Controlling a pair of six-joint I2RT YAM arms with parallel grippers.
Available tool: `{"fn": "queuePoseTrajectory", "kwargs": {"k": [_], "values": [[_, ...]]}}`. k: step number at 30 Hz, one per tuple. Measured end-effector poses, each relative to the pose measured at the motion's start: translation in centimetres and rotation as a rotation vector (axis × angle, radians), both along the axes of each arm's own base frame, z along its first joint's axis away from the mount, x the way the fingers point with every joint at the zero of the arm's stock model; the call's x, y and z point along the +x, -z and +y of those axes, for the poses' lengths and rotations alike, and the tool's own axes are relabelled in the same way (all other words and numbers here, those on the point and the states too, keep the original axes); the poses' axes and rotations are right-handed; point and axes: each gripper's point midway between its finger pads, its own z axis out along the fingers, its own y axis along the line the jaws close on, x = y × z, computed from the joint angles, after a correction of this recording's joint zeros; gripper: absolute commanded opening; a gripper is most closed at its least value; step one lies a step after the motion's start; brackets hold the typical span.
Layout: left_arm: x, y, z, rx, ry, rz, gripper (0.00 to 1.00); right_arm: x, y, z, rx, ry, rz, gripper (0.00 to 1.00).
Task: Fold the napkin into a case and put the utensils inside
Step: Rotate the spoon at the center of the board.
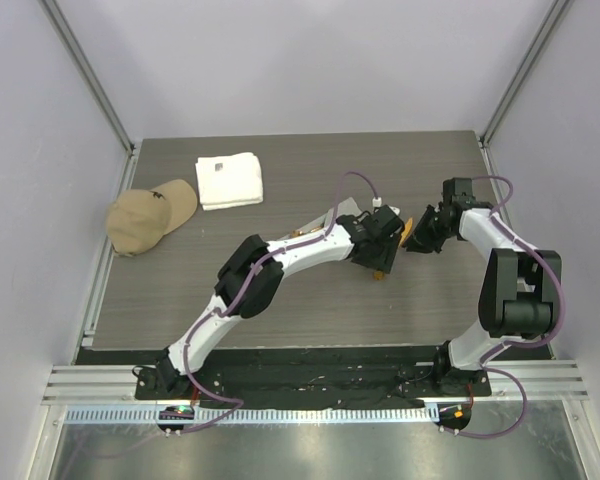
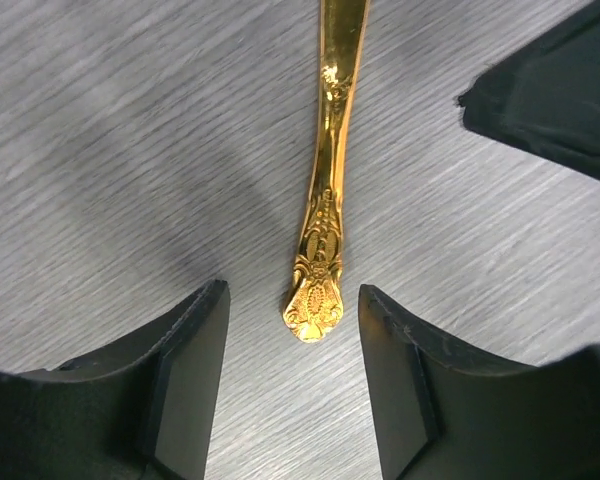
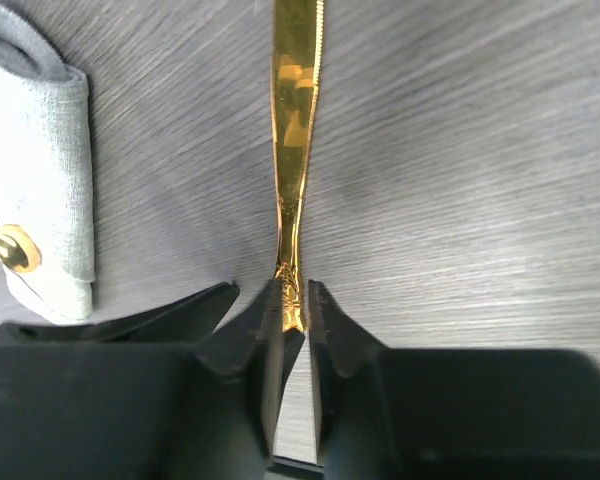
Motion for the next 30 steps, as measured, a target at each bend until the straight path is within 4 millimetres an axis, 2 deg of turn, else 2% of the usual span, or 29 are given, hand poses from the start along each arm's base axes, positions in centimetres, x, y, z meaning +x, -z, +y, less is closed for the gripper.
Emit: {"fn": "queuePoseTrajectory", "kwargs": {"k": [5,8,11,21,26,27,28,30], "values": [[0.4,0.2,-0.6,0.013,-0.024,0.002,0.59,0.5,-0.4,-0.2,-0.018,-0.037,-0.028,0.28],[0.6,0.4,-0.8,0.049,-0.051,-0.012,0.52,0.8,-0.4,-0.3,-0.031,-0.047,-0.035,0.29],[0.8,0.7,-0.5,0.105,-0.083,-0.046,0.5,0.9,0.0,-0.5,-0.044,-0.048,-0.029,0.29],[0.2,1.1,-0.1,0.195,-0.123,-0.141,0.49,1.4,0.2,-0.6,-0.05,-0.05,-0.045,0.3],[0.0,1.4,0.2,0.206,-0.127,-0.17,0.35,0.9,1.0,-0.5,-0.043,-0.053,-0.039,0.31],[-0.1,1.4,0.3,0.205,-0.127,-0.174,0.27,0.6,1.3,-0.5,-0.041,-0.053,-0.03,0.31],[-0.2,1.4,0.5,0.203,-0.123,-0.177,0.1,0.2,1.7,-0.4,-0.04,-0.053,-0.019,0.32],[-0.2,1.4,0.8,0.202,-0.114,-0.185,0.0,-0.1,2.0,-0.4,-0.036,-0.054,-0.009,0.44]]}}
